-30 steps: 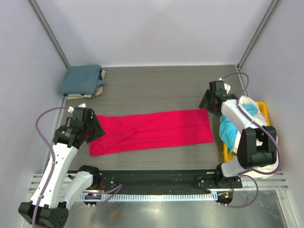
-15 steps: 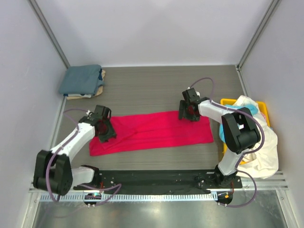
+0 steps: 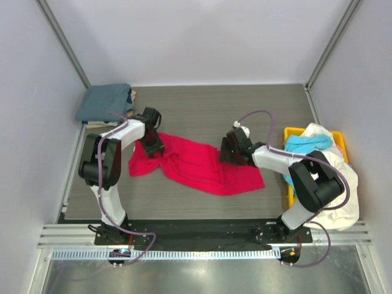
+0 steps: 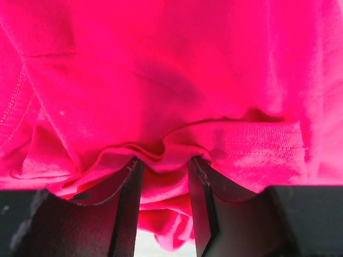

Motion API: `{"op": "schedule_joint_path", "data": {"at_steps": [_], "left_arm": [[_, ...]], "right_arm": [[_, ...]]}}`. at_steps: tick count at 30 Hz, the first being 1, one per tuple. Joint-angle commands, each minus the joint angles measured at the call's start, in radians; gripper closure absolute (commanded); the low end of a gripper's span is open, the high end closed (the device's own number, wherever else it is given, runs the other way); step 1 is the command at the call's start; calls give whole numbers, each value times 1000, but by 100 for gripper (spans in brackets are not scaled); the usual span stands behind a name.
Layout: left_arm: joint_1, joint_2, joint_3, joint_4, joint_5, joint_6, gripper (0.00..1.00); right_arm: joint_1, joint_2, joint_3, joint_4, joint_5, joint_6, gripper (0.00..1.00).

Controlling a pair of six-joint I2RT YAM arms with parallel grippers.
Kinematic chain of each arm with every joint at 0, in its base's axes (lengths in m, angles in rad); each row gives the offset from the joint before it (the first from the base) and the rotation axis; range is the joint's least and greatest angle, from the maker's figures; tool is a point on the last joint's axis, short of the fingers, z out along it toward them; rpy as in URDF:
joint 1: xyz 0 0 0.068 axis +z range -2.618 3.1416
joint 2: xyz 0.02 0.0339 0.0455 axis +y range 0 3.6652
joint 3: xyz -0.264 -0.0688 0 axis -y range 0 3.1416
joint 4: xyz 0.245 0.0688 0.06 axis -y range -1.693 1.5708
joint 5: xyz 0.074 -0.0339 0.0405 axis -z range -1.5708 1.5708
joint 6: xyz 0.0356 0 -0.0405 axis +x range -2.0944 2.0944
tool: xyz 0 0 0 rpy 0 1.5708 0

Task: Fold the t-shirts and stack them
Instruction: Fold the tshirt

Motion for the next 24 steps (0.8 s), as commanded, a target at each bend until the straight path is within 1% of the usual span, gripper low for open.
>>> {"op": "schedule_joint_path", "data": {"at_steps": [1,2,3,4,5,6,7,8,9,10,11,12,13,14,16,18,19,20,22,23,24], "left_arm": [[-38,225,131,207,42,-34,61],[-47,260,242,188,43,-34,61],[-64,332,300,172,69,-34,61],[-73,366,358,138,71,-34,61],[-82,401,483,116,75,-31,61],[-99,445,551,96,85,-26,61],[-108,525,619,60,91,-11,61],[-116,571,757,44,101,-2,61],[-128,616,830,27,129,12,64],[-133,706,902,9,157,41,64],[-136,749,1050,0,195,60,64],[-136,791,1131,-16,233,73,64],[-136,869,1211,-57,297,84,64],[-136,891,1342,-80,315,104,64],[-132,895,1395,-100,362,123,62],[-130,798,1311,-65,372,149,58],[-129,758,1223,-24,367,156,55],[-124,668,1186,-8,361,164,53],[-115,595,1138,-9,342,184,48],[-104,566,1138,-25,324,189,47],[-98,511,1141,-46,313,196,45]], "right_arm": [[125,7,-150,-90,-183,194,34],[190,-6,-172,-63,-182,245,34],[223,-16,-192,-49,-182,277,34],[257,-28,-207,-37,-183,303,34],[298,-29,-222,-3,-194,352,34],[367,-25,-220,8,-203,369,34],[407,-10,-186,11,-208,382,34],[442,0,-158,3,-209,388,34],[510,10,-123,-16,-202,376,34],[539,26,-45,-49,-185,364,34],[562,30,-8,-104,-151,347,33],[584,32,24,-124,-143,313,33],[604,30,73,-148,-133,302,31],[608,21,95,-202,-124,295,31],[608,1,150,-260,-67,281,29],[608,-34,182,-326,-26,273,28],[608,-45,217,-348,-10,268,28],[608,-54,240,-404,10,261,27],[608,-68,317,-464,74,233,26],[605,-71,346,-531,105,222,24],[602,-74,372,-561,134,210,24]]}}
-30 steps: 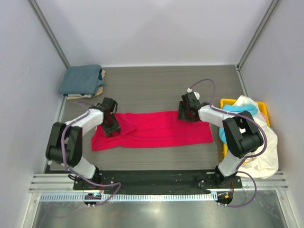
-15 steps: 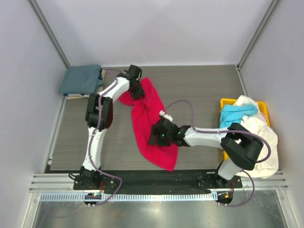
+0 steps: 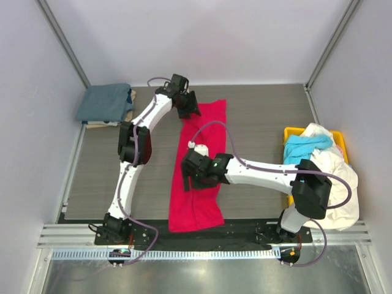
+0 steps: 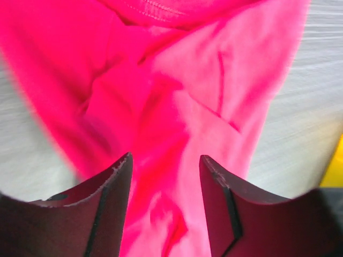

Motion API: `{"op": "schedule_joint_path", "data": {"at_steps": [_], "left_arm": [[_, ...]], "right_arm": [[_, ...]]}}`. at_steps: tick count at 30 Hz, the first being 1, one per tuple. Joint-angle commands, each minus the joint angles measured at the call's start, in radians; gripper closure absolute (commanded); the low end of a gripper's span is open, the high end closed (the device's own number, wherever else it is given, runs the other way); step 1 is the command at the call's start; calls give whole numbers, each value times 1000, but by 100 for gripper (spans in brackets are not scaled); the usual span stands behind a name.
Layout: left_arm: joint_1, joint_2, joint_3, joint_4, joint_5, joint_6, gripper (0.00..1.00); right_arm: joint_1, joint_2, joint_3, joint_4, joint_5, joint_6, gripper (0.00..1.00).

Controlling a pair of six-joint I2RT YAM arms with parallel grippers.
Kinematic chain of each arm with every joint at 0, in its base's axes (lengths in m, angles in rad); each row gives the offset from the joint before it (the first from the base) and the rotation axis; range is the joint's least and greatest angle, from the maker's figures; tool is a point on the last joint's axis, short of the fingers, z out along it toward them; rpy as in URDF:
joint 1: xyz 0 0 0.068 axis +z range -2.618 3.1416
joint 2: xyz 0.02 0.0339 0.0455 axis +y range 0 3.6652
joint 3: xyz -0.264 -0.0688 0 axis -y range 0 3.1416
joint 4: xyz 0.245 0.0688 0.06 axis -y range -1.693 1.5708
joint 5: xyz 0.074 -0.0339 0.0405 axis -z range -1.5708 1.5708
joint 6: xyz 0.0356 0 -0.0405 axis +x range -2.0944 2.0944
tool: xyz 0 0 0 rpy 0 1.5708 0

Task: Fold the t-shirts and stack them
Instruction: Fold the tshirt

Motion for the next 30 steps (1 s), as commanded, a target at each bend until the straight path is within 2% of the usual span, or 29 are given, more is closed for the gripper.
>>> {"op": "schedule_joint_path", "data": {"at_steps": [1,5,6,7,9,10,12,13,14,16,17,20,25,30], "left_arm": [[31,-208,13,-65,-7,57,45],[71,-374,-55,-162,-53,89,45],[77,-414,-89,-188,-61,97,46],[85,-513,-181,-194,-73,114,46],[94,-614,-287,-199,-102,137,46],[94,-726,-389,-205,-133,147,46],[94,-835,-500,-216,-148,167,46],[94,-894,-630,-204,-148,178,46],[94,-1014,-696,-193,-156,195,46],[94,-1122,-871,-185,-215,216,45],[94,-1237,-925,-182,-233,223,45],[94,-1430,-1097,-158,-224,227,44],[94,-1644,-1313,-64,-253,210,43],[94,-1745,-1401,-24,-297,189,42]], "right_arm": [[-15,-71,153,-188,176,-63,23],[-162,-68,201,-191,172,-140,22],[-235,-58,211,-180,173,-177,22],[-267,-26,249,-171,175,-200,22],[-317,30,299,-134,178,-276,22],[-361,65,369,-133,178,-293,23],[-393,194,447,-131,172,-339,23],[-422,247,533,-137,167,-365,23],[-435,330,576,-163,159,-376,23],[-455,412,679,-168,141,-396,23],[-475,485,711,-180,141,-401,23],[-508,600,848,-218,130,-412,23],[-541,817,1058,-260,113,-422,23],[-581,946,1191,-280,101,-416,23]]}}
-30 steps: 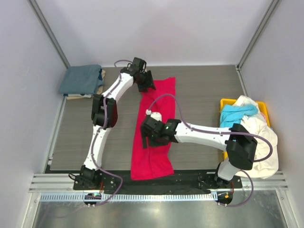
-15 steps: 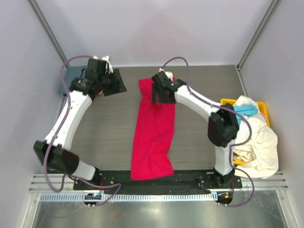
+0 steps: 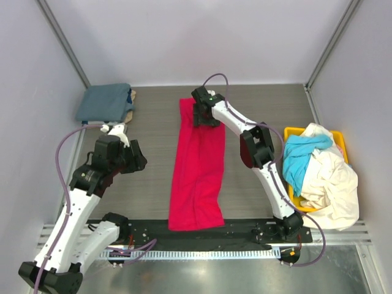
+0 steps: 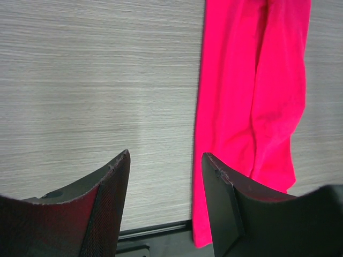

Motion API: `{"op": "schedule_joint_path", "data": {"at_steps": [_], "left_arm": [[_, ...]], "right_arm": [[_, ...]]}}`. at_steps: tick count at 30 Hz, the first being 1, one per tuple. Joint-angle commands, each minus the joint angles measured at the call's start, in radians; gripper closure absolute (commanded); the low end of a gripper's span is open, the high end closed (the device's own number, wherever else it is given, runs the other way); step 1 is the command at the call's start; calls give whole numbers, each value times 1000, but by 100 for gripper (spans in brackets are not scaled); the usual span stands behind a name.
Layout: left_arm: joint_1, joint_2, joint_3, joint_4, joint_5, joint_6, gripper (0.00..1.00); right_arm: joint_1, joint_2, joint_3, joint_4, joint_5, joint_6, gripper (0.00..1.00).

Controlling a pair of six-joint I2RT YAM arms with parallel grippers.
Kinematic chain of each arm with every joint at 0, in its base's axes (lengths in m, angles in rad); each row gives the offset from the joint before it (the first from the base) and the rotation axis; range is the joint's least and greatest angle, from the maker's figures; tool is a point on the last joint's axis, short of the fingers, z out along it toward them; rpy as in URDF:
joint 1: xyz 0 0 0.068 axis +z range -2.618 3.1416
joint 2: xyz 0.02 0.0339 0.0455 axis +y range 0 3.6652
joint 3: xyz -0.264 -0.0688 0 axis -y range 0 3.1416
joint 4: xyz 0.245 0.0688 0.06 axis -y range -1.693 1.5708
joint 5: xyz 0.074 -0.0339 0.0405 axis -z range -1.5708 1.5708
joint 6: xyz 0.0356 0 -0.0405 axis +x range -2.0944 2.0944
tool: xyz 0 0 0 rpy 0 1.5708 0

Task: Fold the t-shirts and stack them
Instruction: Fold the tshirt

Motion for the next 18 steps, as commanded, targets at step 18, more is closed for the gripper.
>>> {"op": "schedule_joint_path", "data": {"at_steps": [18], "left_arm": [[0,55,-11,104,-16,29,43]], "right_arm": [[-128,232,283,404,-128,-4,15]]}}
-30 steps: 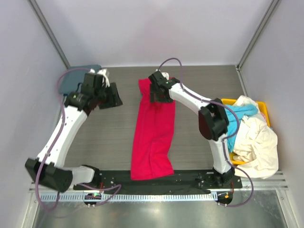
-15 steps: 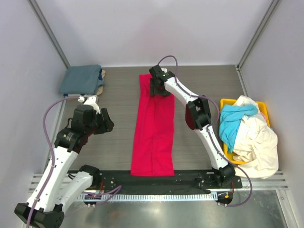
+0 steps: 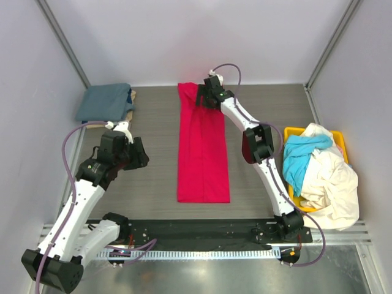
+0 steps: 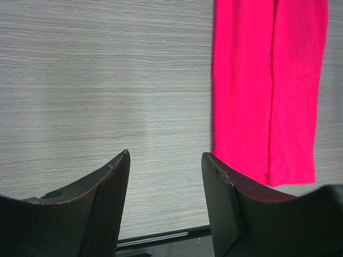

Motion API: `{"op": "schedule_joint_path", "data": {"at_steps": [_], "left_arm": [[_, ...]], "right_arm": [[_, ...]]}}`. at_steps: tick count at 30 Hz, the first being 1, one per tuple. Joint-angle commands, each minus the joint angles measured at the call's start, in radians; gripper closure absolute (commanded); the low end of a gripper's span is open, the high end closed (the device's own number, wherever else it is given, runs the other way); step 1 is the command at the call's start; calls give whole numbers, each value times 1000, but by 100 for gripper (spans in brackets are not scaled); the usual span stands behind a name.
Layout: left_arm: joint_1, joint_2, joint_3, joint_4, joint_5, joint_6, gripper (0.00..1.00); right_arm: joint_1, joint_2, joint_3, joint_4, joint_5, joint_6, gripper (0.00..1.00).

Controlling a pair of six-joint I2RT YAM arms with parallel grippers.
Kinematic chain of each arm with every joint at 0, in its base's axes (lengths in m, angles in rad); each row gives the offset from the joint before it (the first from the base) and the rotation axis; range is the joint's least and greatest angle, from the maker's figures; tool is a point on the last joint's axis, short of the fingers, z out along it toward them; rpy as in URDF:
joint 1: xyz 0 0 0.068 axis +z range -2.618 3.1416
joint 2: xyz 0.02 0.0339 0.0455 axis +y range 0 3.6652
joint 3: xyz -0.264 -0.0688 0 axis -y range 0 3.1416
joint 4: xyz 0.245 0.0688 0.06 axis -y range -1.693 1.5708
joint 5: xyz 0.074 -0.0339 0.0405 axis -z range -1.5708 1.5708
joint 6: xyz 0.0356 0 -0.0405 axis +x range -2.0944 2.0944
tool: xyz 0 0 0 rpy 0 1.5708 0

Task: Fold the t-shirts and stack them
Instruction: Fold the tshirt

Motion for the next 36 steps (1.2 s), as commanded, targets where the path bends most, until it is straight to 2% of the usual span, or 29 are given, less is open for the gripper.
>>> {"op": "schedule_joint_path", "data": {"at_steps": [1,5,9,11,13,14,15,17,18,20,21,23,24,27,29,30,33,36], "left_arm": [[0,-7,12,43,-1,20,43],[0,2,13,43,7,20,43],[0,5,13,43,11,13,43],[0,5,10,41,53,3,43],[-2,2,9,38,79,-17,42],[-2,2,7,37,91,-29,42],[-3,4,1,38,106,-44,42],[-11,13,-25,64,155,-93,42],[-28,16,-34,73,163,-109,43],[-54,27,-59,95,148,-141,44],[-77,30,-63,95,137,-150,44],[-94,37,-79,95,108,-171,44],[-106,40,-89,97,106,-202,44],[-132,37,-170,153,132,-274,44],[-147,40,-245,216,145,-305,44],[-166,45,-266,233,143,-322,44],[-190,40,-332,293,140,-362,43],[-213,43,-378,345,132,-380,43]], "right_arm": [[-11,18,-4,142,-53,10,15],[-11,-58,-18,173,-150,6,10],[-9,-216,-140,176,-195,-13,7],[-9,-352,-216,176,-170,-25,7],[-8,-457,-361,179,-137,-40,6],[-8,-576,-419,182,-92,-40,6],[-8,-628,-543,184,-75,-36,6],[-8,-800,-677,186,-51,-19,6],[-6,-863,-822,178,-23,-4,6],[-6,-1025,-961,126,-8,68,6],[-2,-1078,-1110,100,-15,87,7],[17,-1196,-1271,86,-12,147,7],[23,-1301,-1428,84,-14,173,7],[52,-1480,-1675,60,-27,259,8],[79,-1534,-1763,52,-58,311,8],[137,-1560,-1828,54,-63,329,9],[278,-1608,-1886,48,-26,413,10],[343,-1635,-1925,50,15,481,10]]}}
